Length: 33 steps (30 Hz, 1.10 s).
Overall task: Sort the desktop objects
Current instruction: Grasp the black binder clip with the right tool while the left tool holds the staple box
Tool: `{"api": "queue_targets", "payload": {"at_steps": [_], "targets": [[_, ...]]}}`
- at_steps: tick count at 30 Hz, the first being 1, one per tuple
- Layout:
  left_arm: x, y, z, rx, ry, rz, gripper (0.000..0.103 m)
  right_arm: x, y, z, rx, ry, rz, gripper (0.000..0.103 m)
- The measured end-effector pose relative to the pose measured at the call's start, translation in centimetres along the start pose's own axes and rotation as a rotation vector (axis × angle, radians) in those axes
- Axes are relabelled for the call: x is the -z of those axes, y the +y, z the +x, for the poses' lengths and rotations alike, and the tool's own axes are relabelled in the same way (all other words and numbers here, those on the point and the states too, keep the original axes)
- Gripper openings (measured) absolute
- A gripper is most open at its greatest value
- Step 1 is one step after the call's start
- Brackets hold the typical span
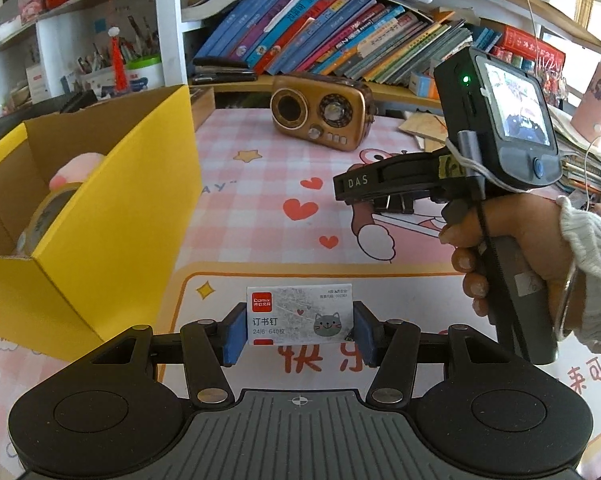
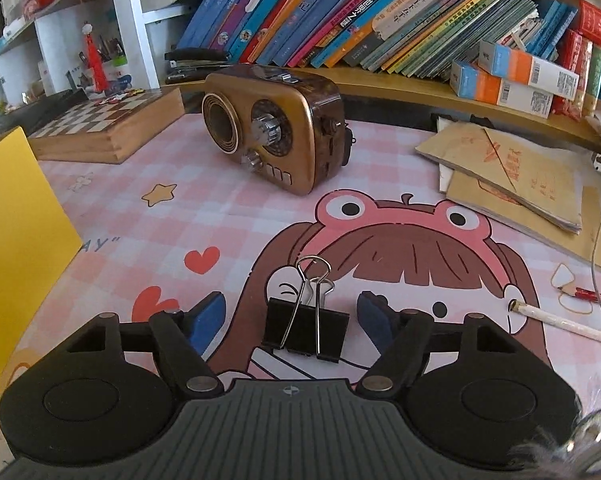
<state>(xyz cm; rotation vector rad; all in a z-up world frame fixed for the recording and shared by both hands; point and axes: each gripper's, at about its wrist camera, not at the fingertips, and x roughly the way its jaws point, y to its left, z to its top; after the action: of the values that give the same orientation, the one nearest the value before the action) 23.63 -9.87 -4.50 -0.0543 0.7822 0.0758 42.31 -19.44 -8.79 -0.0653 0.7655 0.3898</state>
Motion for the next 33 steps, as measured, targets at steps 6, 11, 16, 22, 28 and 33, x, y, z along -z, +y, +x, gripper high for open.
{"api": "queue_targets", "payload": {"at_steps": [6,11,16,22,28,33], "targets": [[0.2,0.4,-0.4,-0.015,-0.003,-0.012,0.054,0.0,0.4,0.2,0.054,-0.021,-0.016,0.058],[0.4,0.4,-0.8,-0.012,-0.006,-0.016,0.054,0.4,0.0,-0.4,0.095,-0.01,-0.013,0.055],[0.4,0.2,-1.0,-0.009,-0.012,-0.012,0.054,1.2,-0.3,-1.1,0.121,-0.026,0.017,0.048],[0.5,0.1,-1.4,-0.01,-0.014,-0.011,0.054,1.3,-0.3,-1.3,0.104,-0.033,0.005,0.037],[0.5,-0.1,-1.8,-0.003,-0.035,-0.017,0.054,1.3,-1.4,-2.7,0.083,-0.037,0.007,0.037],[0.4,-0.4,-2.4,0.011,-0.06,-0.025,0.054,1.7,-2.0,-5.6,0.044,-0.052,-0.004,0.037]]}}
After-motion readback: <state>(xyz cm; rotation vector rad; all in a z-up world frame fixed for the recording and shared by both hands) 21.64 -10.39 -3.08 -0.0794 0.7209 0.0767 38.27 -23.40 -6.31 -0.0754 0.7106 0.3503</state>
